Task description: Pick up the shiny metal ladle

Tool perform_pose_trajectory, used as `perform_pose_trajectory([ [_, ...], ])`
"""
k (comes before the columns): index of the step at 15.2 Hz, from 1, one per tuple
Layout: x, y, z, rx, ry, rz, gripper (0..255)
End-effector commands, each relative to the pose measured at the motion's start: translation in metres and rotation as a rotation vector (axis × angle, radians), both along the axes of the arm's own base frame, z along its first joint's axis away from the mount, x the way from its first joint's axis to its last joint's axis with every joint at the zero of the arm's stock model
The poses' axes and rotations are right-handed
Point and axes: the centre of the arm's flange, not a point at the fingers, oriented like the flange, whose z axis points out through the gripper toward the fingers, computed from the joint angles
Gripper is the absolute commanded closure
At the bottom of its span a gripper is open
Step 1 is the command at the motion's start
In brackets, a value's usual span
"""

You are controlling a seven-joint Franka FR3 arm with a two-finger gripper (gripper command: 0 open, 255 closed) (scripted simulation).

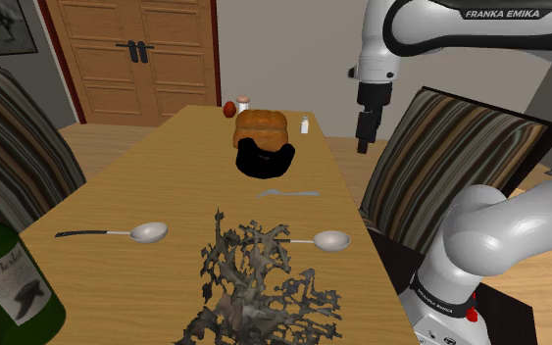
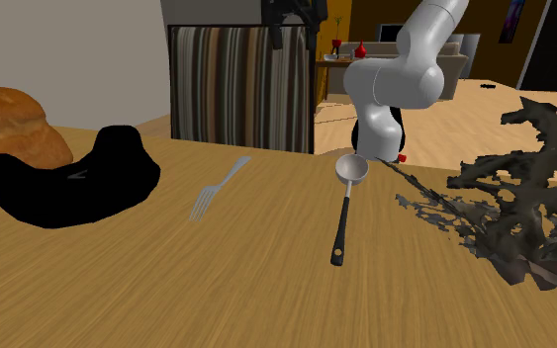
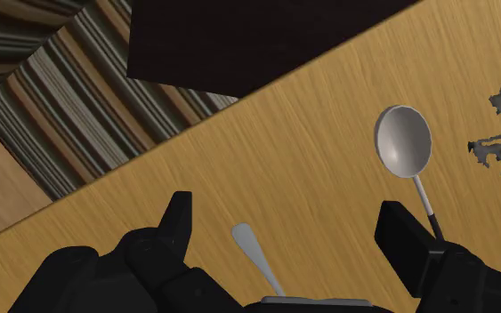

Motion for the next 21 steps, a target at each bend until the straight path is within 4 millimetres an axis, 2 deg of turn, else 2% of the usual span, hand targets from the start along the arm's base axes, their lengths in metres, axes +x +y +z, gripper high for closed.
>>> perform_pose_trajectory([
  [1,0.0,0.0,0.0,0.0,0.0,0.0,0],
  [11,0.036,0.091,-0.082,0.057,-0.016,0.253,0],
  [21,0.048,0.192,-0.159,0.115,-0.033,0.505,0],
])
